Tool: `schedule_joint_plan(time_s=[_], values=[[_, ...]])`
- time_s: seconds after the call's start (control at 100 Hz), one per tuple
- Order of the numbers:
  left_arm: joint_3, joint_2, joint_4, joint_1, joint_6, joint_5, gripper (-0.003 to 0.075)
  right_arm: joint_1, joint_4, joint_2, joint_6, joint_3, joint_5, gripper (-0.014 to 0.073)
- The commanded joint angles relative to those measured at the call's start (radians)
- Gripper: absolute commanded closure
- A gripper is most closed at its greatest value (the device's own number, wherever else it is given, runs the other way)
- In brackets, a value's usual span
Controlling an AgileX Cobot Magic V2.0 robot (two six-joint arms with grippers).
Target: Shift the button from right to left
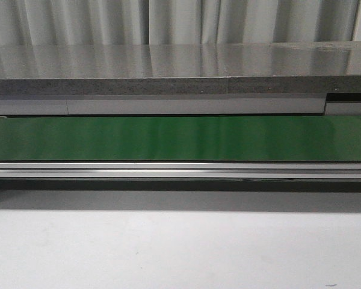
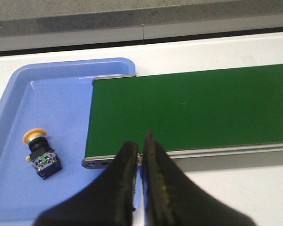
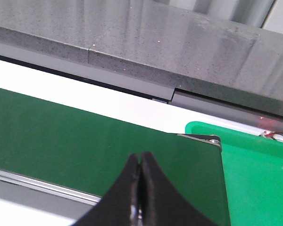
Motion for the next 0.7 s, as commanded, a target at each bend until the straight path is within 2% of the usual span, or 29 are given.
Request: schedule_joint_plan(time_s=[0.0, 0.08, 0.16, 0.25, 0.31, 0.69], values=[[0.027, -0.026, 0.019, -0.032, -0.009, -0.176, 0.0715, 0.002, 0.012, 0.000, -0.008, -0.026, -0.067, 0.0661], [0.098, -0.065, 0.043, -0.056, -0.030, -0.293, 0.0715, 0.002, 0.012, 0.000, -0.008, -0.026, -0.067, 0.0661], [0.176, -0.110, 0.145, -0.080, -0.158, -0.416, 0.0715, 0.002, 0.012, 0.000, -0.008, -0.026, -0.067, 0.0661], [0.249, -0.158, 0.293, -0.098, -0.322, -0.476, 0.0715, 0.002, 0.012, 0.000, -0.008, -0.026, -0.067, 0.0661], [0.288, -0.188, 0.340, -0.100, -0.379, -0.493, 0.0715, 0.002, 0.012, 0.000, -0.008, -0.026, -0.067, 0.0661], [0.519, -0.481, 0.349, -0.100, -0.398, -0.518, 0.0715, 0.002, 0.012, 0.000, -0.008, -0.026, -0.067, 0.0661]])
